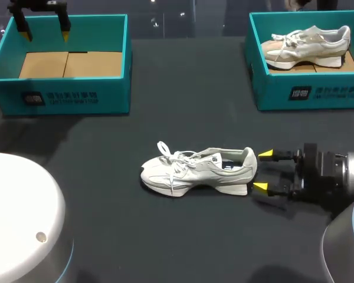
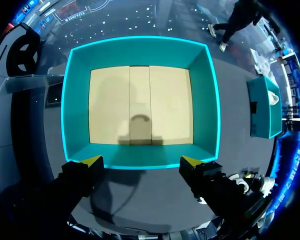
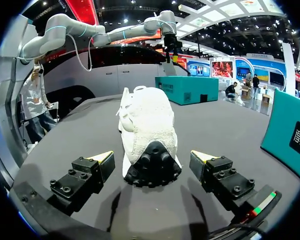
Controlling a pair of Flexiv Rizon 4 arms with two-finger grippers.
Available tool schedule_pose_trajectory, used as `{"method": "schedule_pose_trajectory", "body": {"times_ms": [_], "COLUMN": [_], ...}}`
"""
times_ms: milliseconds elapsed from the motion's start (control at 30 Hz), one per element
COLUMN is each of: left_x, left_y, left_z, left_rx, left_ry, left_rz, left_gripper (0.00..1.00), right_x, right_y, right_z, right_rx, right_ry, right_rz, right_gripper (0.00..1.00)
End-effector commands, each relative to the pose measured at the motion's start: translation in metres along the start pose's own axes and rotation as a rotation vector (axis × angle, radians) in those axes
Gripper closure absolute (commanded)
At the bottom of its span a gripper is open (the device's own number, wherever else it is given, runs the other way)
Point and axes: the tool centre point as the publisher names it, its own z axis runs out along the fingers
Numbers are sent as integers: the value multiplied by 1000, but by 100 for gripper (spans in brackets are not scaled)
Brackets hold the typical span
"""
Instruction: Take the shoe out of the shoebox, open the shoe tongue, remove and reinsert the insole, then place the shoe into the shoebox
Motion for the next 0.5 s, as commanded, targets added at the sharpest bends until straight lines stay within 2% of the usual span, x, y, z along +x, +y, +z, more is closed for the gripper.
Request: {"method": "schedule_pose_trajectory", "body": {"times_ms": [33, 500], "left_x": [0, 0], "left_y": [0, 0], "left_z": [0, 0], "left_rx": [0, 0], "left_ry": [-1, -1], "left_rz": [0, 0], "left_gripper": [0, 0], "right_x": [-2, -4], "right_y": [-3, -3], "right_z": [9, 28], "right_rx": [-5, -6], "right_ry": [13, 56], "right_rz": [-6, -23], "right_gripper": [0, 0]}}
